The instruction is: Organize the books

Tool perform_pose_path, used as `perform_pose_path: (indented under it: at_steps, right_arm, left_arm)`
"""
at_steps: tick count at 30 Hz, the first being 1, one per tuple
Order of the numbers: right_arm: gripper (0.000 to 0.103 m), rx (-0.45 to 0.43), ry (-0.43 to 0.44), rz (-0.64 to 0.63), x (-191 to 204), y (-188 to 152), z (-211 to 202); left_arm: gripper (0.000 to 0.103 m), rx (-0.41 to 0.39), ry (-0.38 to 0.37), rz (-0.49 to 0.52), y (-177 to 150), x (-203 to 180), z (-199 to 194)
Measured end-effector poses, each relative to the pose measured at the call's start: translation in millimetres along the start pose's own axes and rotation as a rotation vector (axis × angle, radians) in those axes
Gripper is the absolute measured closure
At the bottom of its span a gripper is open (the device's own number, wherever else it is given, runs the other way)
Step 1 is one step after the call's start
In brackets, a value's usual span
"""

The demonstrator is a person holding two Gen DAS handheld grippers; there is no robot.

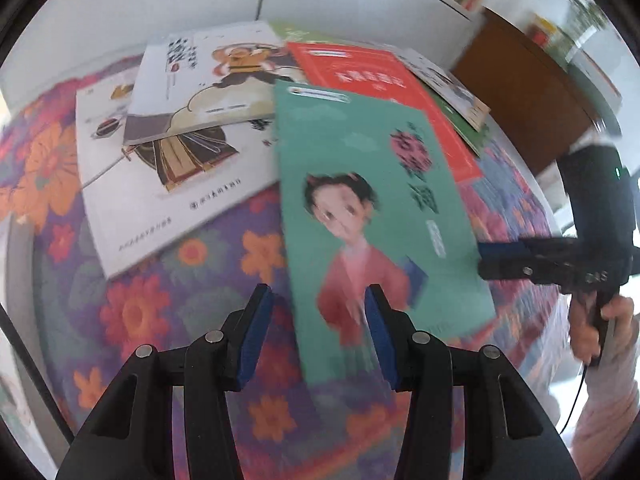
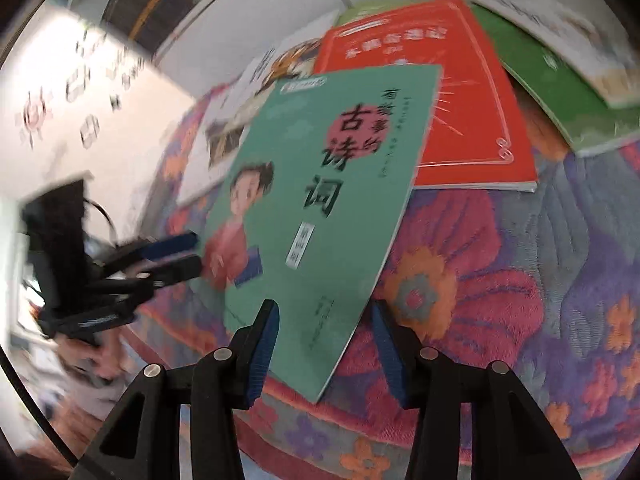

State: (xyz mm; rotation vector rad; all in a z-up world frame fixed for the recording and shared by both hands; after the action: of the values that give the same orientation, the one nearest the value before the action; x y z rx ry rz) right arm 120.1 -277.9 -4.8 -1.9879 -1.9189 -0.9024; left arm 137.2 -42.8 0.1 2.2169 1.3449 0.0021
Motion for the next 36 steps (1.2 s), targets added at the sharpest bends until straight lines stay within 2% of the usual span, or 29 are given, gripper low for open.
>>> perform_pose_path:
  at_steps: [2,7,9,13,15,18,20,23,26,36]
  right_arm:
    - [0.057,-0.020,0.060,0.046,-9.6,5.3,0.4]
    - [0.058,-0.055,0.109,0.066,-13.2,12.4,1.4]
    - [0.064,-0.068,0.103,0.073,-15.9,15.7,1.4]
    - [0.086,-0.092,0.074,0.086,-24.1,15.5,0.5]
    - [0.086,-0.096,0.106,0.117,-32.7,15.2,-2.7]
    - [0.085,-0.122,0.137,0.094,-32.7,12.9,-5.2]
    - [0.085,-0.135,0.158,0.098,-32.7,11.4,-7.2]
    - [0.085,-0.132,0.161,0.106,-34.1,9.1,-12.0]
    - [0.085,-0.135,0.158,0.103,-28.5,8.0,-15.2]
    - [0.085,-0.186,0.139,0.025,10.7,6.0,-26.4]
  left_arm:
    - [0.060,-0.007,-0.018,-0.015,9.1,2.9,8.9]
    - [0.061,-0.024,-0.061,-0.057,20.5,5.2,15.2]
    - [0.065,-0.036,-0.069,-0.079,21.7,9.5,15.4]
    - [0.073,-0.044,-0.089,-0.134,26.0,22.6,16.0]
    - [0.074,-0.031,-0.087,-0.160,29.4,23.1,18.1]
    - [0.074,-0.020,-0.033,-0.093,28.1,11.2,13.8]
    - [0.074,-0.011,-0.039,-0.063,24.5,3.5,8.4]
    - [0.074,-0.006,-0.058,-0.057,20.6,-1.5,1.2]
    - [0.074,-0.015,-0.038,-0.033,15.8,-9.4,-8.0]
    - [0.074,-0.004,-0.022,-0.009,7.0,-11.7,-23.8]
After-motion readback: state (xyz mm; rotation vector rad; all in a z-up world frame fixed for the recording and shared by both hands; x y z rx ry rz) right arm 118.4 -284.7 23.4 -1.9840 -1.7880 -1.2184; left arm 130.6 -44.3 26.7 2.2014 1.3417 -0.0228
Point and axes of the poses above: each gripper's, at about its wrist camera, not at the fingertips, and z roughly the way its jaws point, x to its left, y to its top, the point moved 2 cm from there along z, roughly the way its jaws point, and after that the axes turned 4 degrees about z, right-handed, at the moved point
